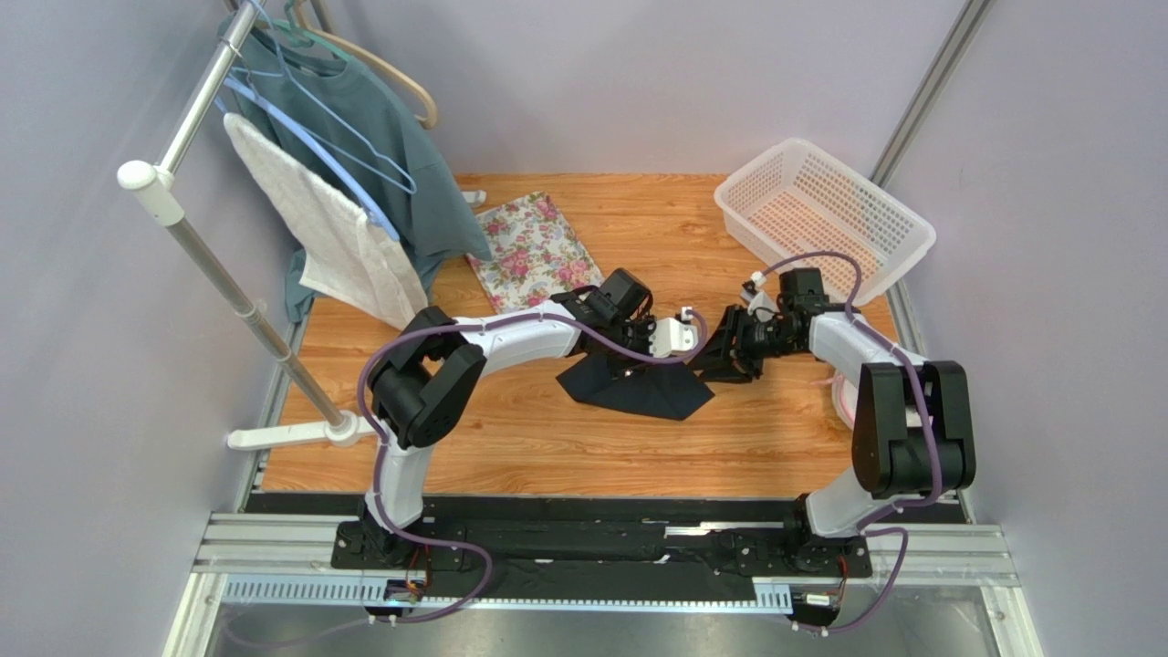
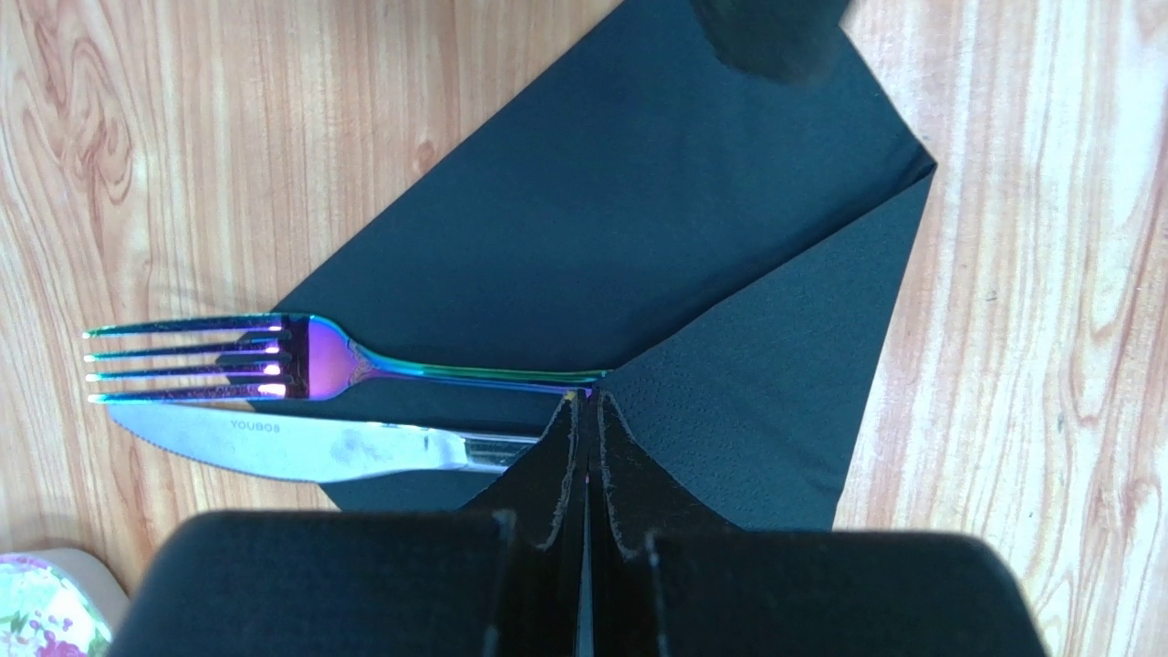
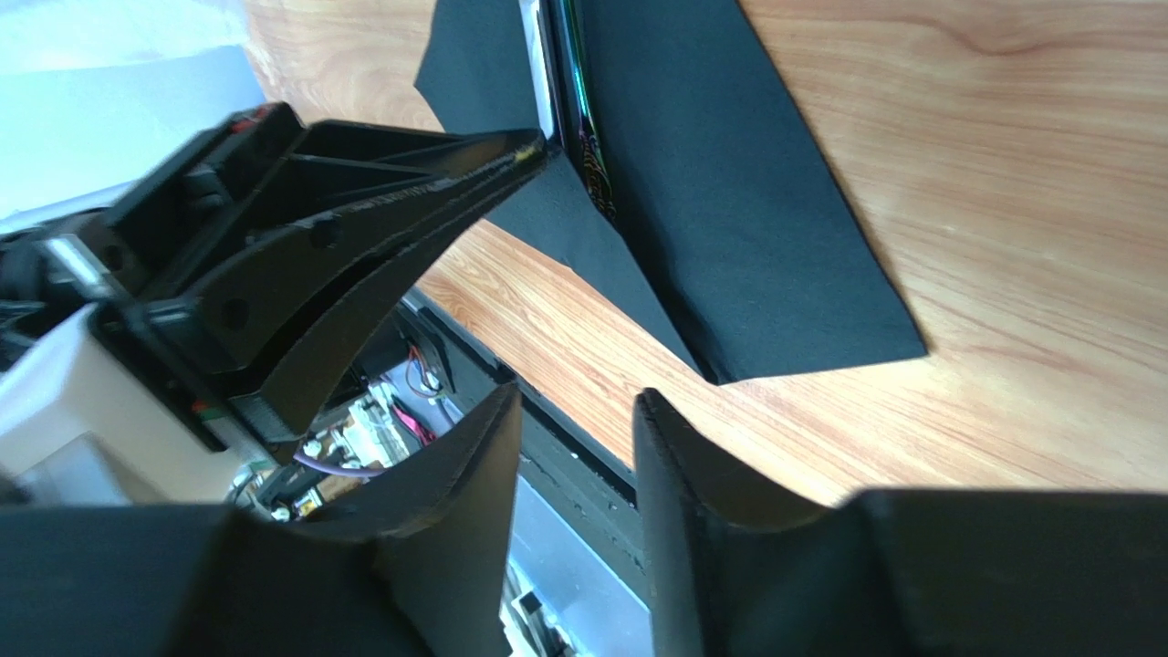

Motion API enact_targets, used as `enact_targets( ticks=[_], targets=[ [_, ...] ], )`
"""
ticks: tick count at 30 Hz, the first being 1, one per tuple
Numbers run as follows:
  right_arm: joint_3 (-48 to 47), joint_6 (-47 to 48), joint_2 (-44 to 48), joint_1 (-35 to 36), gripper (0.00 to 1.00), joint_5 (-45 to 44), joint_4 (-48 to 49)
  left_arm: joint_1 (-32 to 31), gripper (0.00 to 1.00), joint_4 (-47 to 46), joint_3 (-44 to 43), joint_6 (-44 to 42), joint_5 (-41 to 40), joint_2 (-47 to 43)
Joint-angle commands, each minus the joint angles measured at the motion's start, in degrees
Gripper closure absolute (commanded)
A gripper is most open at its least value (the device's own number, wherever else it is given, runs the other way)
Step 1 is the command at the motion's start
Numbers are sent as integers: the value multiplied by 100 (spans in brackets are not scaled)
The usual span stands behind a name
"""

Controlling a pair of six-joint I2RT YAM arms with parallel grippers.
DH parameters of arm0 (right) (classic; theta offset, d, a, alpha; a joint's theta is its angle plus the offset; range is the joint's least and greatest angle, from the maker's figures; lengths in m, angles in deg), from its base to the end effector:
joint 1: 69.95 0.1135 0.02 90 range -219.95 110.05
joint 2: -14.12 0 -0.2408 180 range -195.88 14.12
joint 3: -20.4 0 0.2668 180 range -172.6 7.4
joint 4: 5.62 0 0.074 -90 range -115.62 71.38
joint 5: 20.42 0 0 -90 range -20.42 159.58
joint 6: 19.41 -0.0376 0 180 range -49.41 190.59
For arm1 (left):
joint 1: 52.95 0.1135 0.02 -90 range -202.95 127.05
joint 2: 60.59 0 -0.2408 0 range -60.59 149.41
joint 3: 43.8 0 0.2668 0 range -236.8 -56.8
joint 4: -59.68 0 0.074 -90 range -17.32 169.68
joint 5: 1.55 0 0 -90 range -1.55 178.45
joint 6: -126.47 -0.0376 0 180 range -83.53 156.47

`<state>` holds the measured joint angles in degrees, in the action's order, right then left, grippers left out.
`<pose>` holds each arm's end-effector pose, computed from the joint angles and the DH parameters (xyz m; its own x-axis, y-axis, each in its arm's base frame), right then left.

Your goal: Place the utensils on the paper napkin and roll it up

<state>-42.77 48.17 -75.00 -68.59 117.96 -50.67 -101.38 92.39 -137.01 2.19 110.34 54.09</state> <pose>0.2877 0.0349 0.1439 -0.9726 0.2303 -0.0314 0.1210 0.6170 0.7776 0.2765 -0.3329 0.1464 0.0280 0.7561 -0.6539 0.9963 0.0322 0.0798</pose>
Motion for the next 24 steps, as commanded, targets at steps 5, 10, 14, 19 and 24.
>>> enact_targets(
  ticks=[5,10,14,19,24],
  targets=[
    [-28,-360,-342,627,81,-188,340,61,100,-274,13,150,-44,-24],
    [122,-571,-448,944,96,-320,674,61,100,-318,-13,229,-53,38],
    [87,-738,-624,1050,99,-452,806,61,100,-318,-4,220,-141,82],
    [69,-861,-764,1287,99,-847,981,61,100,-309,66,246,-167,73],
    [34,-870,-931,1489,100,-1163,1096,61,100,-327,101,255,-185,64]
  ],
)
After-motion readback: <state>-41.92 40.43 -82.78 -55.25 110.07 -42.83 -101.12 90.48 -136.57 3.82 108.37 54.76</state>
